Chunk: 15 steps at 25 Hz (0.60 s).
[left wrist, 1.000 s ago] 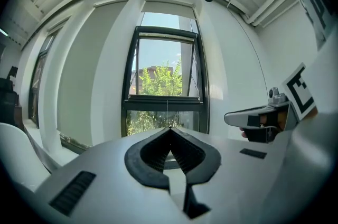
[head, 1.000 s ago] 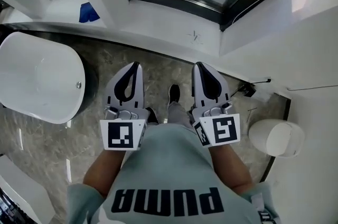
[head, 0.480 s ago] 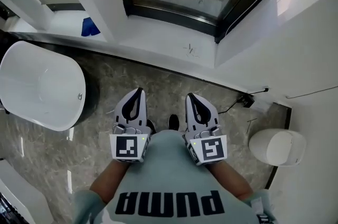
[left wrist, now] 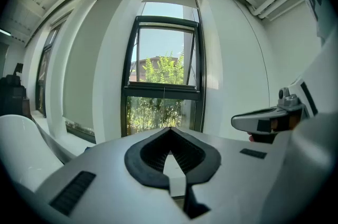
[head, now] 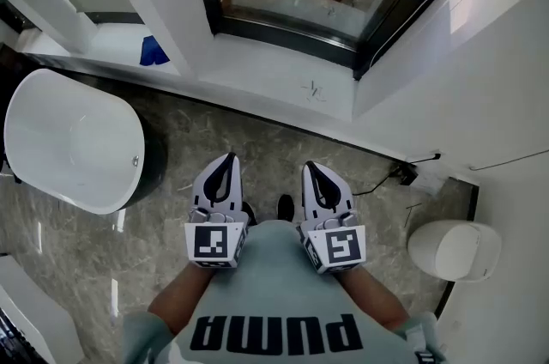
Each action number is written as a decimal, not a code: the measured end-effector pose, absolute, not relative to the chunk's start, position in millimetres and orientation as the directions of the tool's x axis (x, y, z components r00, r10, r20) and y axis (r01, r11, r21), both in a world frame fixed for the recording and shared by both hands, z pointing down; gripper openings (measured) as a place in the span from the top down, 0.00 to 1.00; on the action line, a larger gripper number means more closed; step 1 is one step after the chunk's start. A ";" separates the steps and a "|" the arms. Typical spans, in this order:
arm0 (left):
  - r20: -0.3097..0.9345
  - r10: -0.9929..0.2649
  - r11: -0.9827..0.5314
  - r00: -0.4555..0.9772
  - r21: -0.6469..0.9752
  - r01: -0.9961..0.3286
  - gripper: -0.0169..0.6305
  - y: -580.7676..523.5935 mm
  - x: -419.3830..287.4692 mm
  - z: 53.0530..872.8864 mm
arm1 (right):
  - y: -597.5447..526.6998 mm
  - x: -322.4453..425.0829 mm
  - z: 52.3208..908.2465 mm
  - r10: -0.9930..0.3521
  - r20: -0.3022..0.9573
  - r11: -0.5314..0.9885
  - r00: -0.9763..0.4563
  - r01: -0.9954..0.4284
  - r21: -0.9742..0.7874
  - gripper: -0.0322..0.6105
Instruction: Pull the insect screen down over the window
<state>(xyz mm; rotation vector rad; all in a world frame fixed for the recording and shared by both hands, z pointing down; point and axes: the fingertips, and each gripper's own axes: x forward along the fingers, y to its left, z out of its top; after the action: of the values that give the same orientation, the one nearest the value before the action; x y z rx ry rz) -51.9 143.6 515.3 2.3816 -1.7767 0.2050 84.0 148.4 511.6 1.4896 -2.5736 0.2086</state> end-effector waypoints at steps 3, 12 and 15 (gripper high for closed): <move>0.198 -0.935 -0.289 0.296 0.061 -0.955 0.95 146.0 -52.8 512.1 | 149.1 81.5 508.8 -0.849 0.201 0.493 -0.488 -0.870 -0.032 0.94; 0.180 -0.932 -0.309 0.315 0.063 -0.949 0.95 150.4 -58.1 507.0 | 155.6 73.3 505.1 -0.855 0.196 0.487 -0.480 -0.873 -0.014 0.94; 0.176 -0.929 -0.318 0.325 0.062 -0.946 0.95 152.7 -58.2 505.9 | 158.2 73.2 503.6 -0.858 0.196 0.483 -0.475 -0.876 -0.008 0.94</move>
<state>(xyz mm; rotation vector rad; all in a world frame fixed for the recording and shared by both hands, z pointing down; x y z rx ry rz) -58.2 152.7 505.9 2.4276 -1.7340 0.1609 73.2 158.2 503.6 1.5095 -2.5592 0.1595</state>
